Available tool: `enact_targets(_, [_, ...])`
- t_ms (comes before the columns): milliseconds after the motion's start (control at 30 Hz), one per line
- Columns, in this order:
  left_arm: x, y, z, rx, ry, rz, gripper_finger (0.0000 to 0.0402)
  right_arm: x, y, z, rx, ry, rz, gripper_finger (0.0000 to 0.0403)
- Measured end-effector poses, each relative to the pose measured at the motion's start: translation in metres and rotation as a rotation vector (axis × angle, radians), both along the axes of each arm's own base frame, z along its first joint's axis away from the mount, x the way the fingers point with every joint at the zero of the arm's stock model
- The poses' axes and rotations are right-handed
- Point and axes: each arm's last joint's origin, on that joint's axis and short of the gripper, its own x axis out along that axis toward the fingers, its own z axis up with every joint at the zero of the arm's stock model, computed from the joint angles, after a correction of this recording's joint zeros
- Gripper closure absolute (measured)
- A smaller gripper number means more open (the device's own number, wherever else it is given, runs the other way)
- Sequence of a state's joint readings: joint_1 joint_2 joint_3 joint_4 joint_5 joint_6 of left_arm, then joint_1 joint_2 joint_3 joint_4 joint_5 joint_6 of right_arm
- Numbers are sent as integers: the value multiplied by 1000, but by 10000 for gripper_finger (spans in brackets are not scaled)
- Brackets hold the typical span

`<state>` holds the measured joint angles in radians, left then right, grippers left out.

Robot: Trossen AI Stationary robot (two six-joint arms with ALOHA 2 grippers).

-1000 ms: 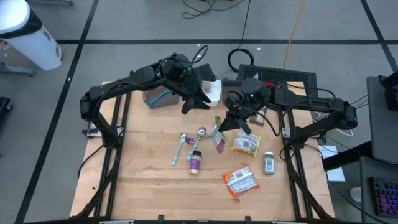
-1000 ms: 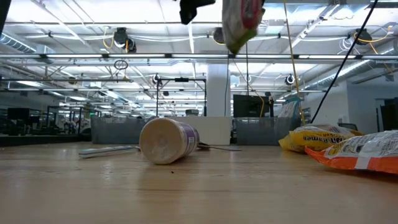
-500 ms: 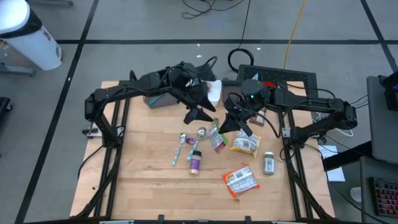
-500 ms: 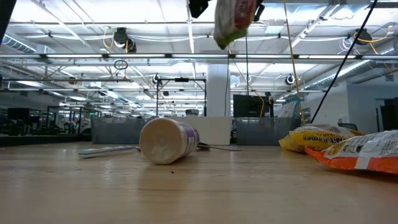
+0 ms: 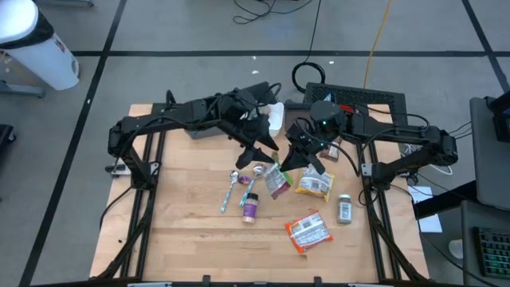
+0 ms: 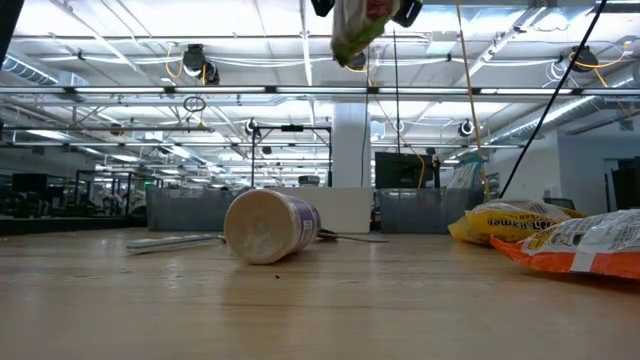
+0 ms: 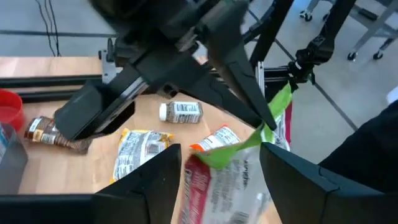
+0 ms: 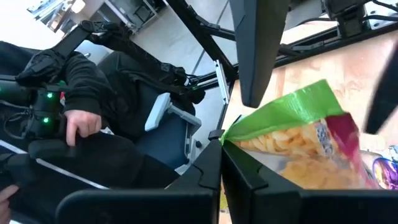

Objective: Pick & Place Food Item
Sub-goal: Put the green noodle pack into the right black bin

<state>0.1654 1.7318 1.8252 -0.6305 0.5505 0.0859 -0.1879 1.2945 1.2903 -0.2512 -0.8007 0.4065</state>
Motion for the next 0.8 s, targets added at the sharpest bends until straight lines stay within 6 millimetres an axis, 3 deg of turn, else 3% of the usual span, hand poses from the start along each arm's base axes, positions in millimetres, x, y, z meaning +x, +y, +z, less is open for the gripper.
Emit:
enact_targets(333, [9, -6, -9, 16, 13, -20, 248, 2, 0, -4, 24, 34, 10, 403])
enact_targets(700, [9, -6, -9, 10, 14, -25, 388, 2, 0, -3, 19, 24, 5, 403])
enact_targets(800, [9, -6, -9, 6, 14, -28, 393, 2, 0, -3, 18, 22, 5, 403])
